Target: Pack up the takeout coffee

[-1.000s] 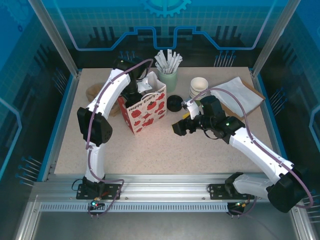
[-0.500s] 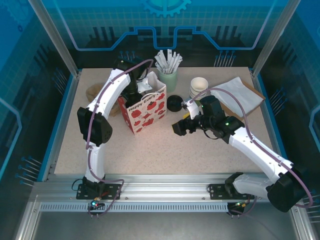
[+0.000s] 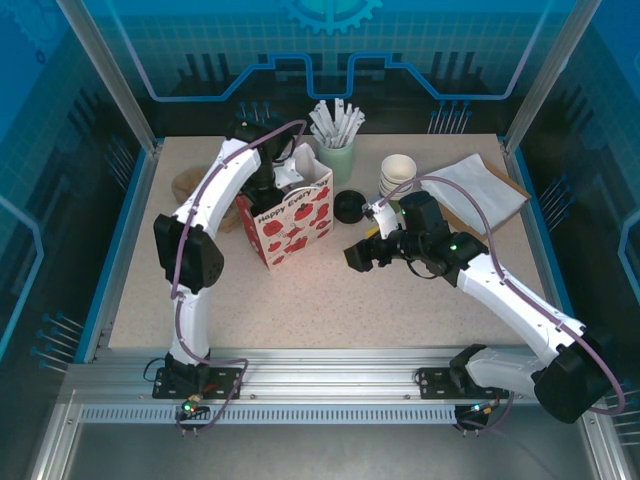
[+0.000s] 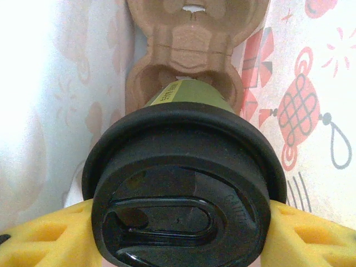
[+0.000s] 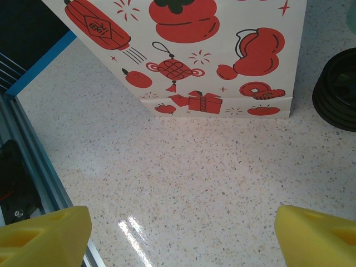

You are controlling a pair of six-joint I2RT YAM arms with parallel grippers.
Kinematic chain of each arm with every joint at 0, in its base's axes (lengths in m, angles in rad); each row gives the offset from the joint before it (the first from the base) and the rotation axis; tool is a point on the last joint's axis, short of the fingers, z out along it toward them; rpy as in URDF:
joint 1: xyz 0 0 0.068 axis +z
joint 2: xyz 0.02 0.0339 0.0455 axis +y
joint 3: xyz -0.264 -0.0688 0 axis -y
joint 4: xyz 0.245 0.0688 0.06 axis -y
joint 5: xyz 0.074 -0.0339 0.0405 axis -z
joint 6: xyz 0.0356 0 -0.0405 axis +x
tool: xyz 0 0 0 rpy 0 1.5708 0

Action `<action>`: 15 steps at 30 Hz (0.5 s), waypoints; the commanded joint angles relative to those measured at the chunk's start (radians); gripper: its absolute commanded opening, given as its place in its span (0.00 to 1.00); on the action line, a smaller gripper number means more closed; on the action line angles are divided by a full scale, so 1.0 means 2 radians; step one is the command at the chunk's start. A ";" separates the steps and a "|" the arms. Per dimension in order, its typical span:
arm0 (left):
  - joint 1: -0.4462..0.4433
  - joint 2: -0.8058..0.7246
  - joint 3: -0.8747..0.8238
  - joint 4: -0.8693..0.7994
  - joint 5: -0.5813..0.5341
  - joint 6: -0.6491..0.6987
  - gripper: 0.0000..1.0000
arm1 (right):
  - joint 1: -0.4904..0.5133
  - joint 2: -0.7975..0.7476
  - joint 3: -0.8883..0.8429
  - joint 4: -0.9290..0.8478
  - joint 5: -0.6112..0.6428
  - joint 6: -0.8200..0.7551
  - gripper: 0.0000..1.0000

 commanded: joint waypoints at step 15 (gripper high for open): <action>0.008 -0.003 -0.009 -0.018 -0.007 0.000 0.48 | 0.009 0.009 0.000 -0.001 -0.005 -0.006 0.87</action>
